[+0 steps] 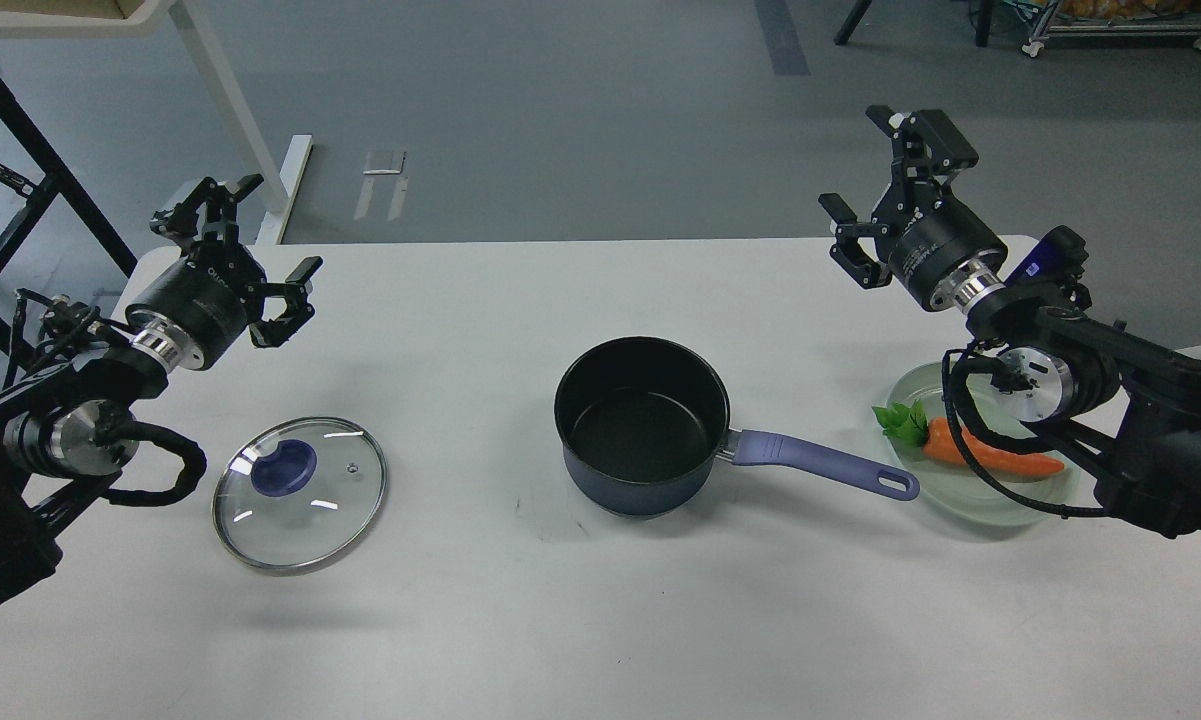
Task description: Open pot lid
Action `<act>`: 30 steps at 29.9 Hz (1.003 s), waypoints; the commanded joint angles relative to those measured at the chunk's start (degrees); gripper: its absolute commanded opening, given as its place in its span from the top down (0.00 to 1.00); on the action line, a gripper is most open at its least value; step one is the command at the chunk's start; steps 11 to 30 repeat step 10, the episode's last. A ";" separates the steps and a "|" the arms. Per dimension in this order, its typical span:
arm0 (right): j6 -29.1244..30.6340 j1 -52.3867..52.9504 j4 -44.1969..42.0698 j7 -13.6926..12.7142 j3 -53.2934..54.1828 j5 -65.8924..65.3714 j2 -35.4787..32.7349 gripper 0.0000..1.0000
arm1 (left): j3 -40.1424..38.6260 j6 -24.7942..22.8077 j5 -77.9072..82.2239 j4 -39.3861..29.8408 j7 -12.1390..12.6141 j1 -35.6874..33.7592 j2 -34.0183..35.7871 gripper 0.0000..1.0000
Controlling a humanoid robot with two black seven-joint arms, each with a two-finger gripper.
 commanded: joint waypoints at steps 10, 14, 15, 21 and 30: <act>2.60 -0.78 -0.53 0.01 0.70 -0.61 0.21 0.00 | -1.27 -0.37 0.14 0.41 0.09 1.36 -2.32 0.01; 2.60 -0.78 -0.53 0.01 0.70 -0.61 0.21 0.00 | -1.27 -0.37 0.14 0.41 0.09 1.36 -2.32 0.01; 2.60 -0.78 -0.53 0.01 0.70 -0.61 0.21 0.00 | -1.27 -0.37 0.14 0.41 0.09 1.36 -2.32 0.01; 2.60 -0.78 -0.53 0.01 0.70 -0.61 0.21 0.00 | -1.27 -0.37 0.14 0.41 0.09 1.36 -2.32 0.01; 2.60 -0.78 -0.53 0.01 0.70 -0.61 0.21 0.00 | -1.27 -0.37 0.14 0.41 0.09 1.36 -2.32 0.01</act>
